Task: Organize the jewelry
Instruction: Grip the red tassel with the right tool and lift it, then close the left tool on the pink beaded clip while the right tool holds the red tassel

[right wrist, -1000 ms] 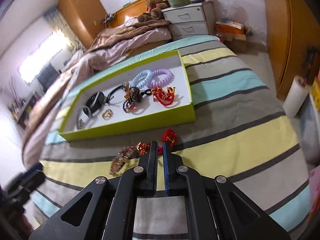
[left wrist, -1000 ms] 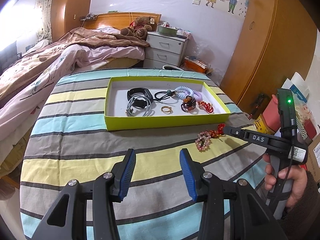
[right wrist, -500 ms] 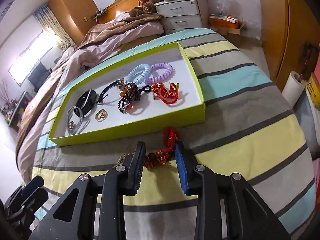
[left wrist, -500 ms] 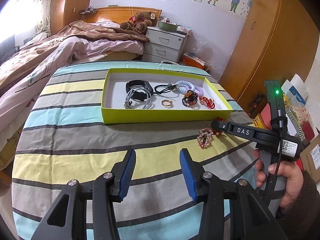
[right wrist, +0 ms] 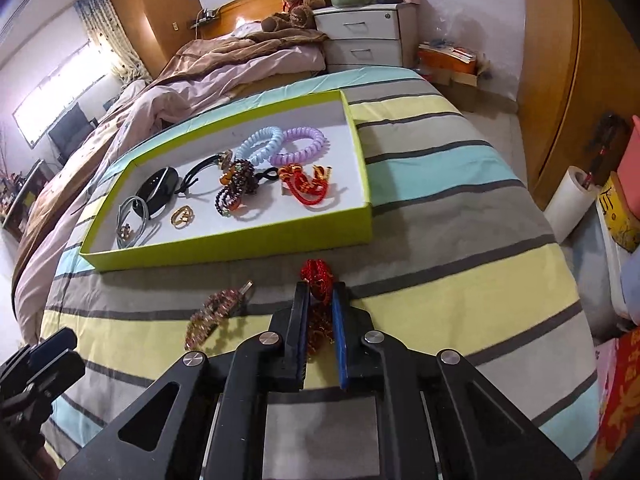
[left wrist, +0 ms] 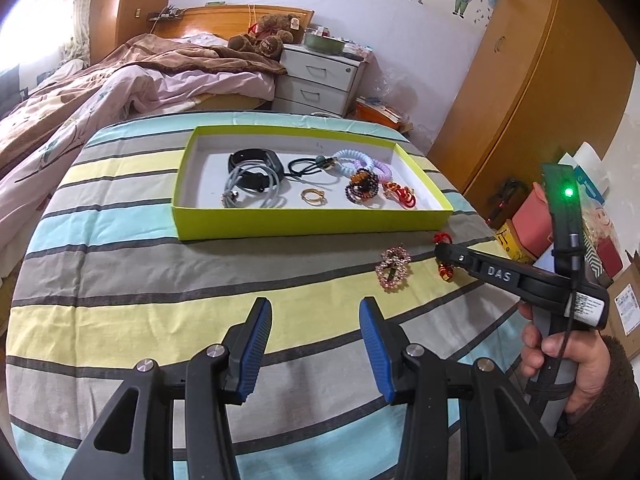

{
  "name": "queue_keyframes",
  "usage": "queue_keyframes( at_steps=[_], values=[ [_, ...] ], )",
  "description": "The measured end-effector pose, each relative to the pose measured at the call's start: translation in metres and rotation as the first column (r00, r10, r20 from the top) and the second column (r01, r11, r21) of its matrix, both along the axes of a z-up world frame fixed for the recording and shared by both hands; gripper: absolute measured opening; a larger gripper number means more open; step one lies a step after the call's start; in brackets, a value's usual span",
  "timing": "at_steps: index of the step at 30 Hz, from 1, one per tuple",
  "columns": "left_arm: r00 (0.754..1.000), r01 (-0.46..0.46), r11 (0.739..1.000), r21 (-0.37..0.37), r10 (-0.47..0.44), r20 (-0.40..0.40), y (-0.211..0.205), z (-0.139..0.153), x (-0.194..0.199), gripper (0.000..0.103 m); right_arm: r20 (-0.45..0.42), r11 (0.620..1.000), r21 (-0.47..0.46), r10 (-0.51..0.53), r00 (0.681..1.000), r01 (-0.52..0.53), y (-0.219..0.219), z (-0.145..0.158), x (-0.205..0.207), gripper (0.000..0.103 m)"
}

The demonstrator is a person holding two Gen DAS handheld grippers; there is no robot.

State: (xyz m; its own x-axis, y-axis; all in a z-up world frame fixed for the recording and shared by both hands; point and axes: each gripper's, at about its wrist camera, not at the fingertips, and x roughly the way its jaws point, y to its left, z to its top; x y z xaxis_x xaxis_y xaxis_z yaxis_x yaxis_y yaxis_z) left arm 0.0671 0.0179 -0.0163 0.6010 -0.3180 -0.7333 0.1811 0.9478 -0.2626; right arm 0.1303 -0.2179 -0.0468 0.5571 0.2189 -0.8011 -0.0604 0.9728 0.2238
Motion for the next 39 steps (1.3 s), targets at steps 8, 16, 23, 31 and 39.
queue_keyframes(
  at_steps=[8, 16, 23, 31, 39],
  values=[
    [0.996, 0.064, 0.998, -0.027, -0.066, -0.055, -0.024, -0.014, 0.013, 0.045, 0.018, 1.0, 0.004, 0.022, 1.0, -0.022, -0.022, 0.007, -0.012, 0.011],
    [0.987, 0.146, 0.989, -0.024, -0.148, -0.063, -0.057, -0.014, 0.027, 0.045, 0.033, 1.0, 0.008, 0.013, 0.999, -0.013, -0.044, 0.012, -0.025, 0.011],
    [0.986, 0.151, 0.988, -0.01, -0.151, -0.07, -0.074, -0.015, 0.051, 0.045, 0.071, 1.0, 0.011, 0.015, 0.997, -0.016, -0.052, 0.019, -0.038, 0.011],
    [0.985, 0.158, 0.982, 0.099, -0.149, -0.09, -0.093, -0.025, 0.069, 0.045, 0.083, 0.999, 0.042, 0.016, 0.996, -0.019, -0.059, 0.019, -0.042, 0.011],
    [0.983, 0.173, 0.972, 0.161, -0.159, -0.095, -0.105, -0.031, 0.069, 0.045, 0.086, 0.999, 0.041, 0.028, 0.996, -0.032, -0.06, 0.018, -0.043, 0.011]
  ],
)
